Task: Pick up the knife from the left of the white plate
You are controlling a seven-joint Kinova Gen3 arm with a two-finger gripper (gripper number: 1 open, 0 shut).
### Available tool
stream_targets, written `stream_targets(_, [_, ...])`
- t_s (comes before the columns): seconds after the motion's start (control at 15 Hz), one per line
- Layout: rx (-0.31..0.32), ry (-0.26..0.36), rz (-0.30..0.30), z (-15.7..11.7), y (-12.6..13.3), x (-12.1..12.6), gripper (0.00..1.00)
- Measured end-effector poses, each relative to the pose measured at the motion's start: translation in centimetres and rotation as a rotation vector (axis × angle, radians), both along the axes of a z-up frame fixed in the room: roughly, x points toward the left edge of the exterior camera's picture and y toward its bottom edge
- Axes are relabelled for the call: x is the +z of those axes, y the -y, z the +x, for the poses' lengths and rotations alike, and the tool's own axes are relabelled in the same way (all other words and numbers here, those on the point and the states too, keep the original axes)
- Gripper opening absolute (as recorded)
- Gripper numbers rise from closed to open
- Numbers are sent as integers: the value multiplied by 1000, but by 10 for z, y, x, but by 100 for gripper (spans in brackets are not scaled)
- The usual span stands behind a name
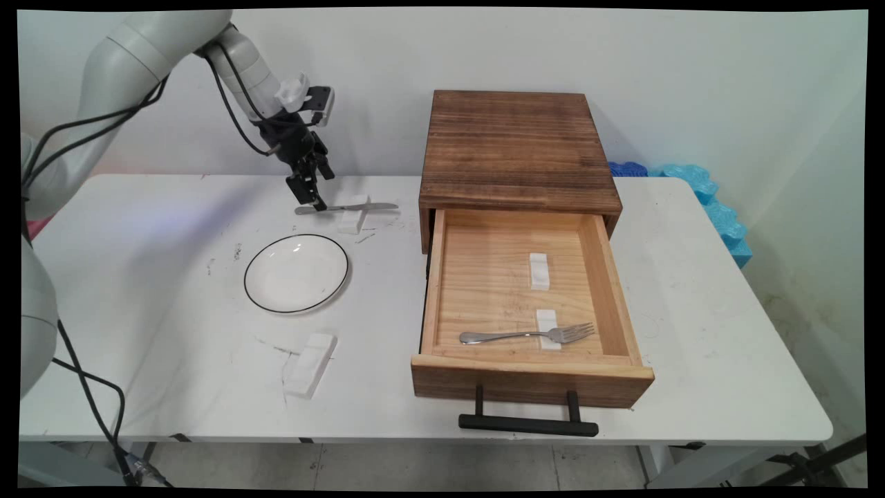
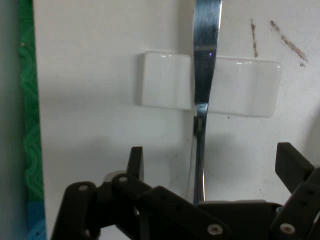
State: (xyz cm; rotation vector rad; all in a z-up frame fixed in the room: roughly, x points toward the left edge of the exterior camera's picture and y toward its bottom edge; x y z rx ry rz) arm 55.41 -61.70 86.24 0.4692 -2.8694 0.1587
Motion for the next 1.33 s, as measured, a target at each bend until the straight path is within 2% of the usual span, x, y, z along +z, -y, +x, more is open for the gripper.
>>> stream_targets(0.73, [-24, -4, 26, 5, 8, -19, 100])
stream_targets(1.33, [-20, -3, 23, 9, 11, -34, 100])
